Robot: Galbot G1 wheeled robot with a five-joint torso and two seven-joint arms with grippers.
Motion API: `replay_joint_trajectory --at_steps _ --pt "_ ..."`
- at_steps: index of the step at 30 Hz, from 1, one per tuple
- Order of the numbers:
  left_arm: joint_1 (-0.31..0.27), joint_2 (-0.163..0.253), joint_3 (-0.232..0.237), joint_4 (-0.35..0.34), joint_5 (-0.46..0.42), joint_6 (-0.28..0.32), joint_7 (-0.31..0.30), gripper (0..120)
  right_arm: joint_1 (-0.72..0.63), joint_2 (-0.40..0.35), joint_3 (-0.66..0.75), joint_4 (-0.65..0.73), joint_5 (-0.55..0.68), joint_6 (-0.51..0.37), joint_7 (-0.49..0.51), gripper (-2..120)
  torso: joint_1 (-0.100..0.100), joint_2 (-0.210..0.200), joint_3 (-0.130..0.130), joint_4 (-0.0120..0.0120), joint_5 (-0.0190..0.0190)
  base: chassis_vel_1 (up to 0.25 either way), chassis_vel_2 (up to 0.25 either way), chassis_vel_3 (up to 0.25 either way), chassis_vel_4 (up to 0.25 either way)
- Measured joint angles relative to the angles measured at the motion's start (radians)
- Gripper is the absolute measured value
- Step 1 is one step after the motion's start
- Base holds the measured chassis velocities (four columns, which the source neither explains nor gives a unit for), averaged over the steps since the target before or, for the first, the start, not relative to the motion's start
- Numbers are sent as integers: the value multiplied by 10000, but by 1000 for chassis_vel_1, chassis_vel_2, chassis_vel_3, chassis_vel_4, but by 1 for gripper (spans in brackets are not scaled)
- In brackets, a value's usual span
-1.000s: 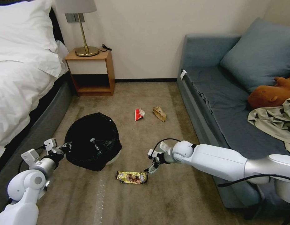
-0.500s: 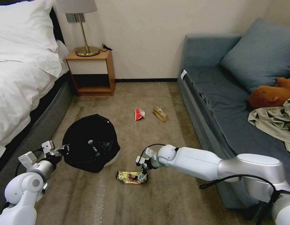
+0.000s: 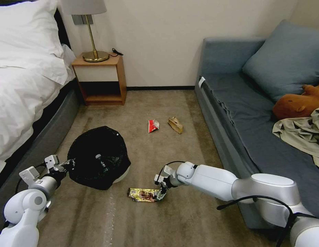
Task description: Pick up the trash bin, then pick up the garbage on the floor and place it into the trash bin.
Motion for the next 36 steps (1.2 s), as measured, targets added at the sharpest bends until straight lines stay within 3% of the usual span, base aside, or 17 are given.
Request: replay_joint_trajectory --at_steps 11,36 --pt "-34 60 11 302 0 -96 108 4 -295 352 207 -1260 -451 504 -528 100 0 0 0 1 0 0 0 0 0" --pt "-109 -72 93 329 121 -123 122 4 -267 -123 257 -18 -415 151 -125 97 0 0 -1 0 1 0 0 0 0"
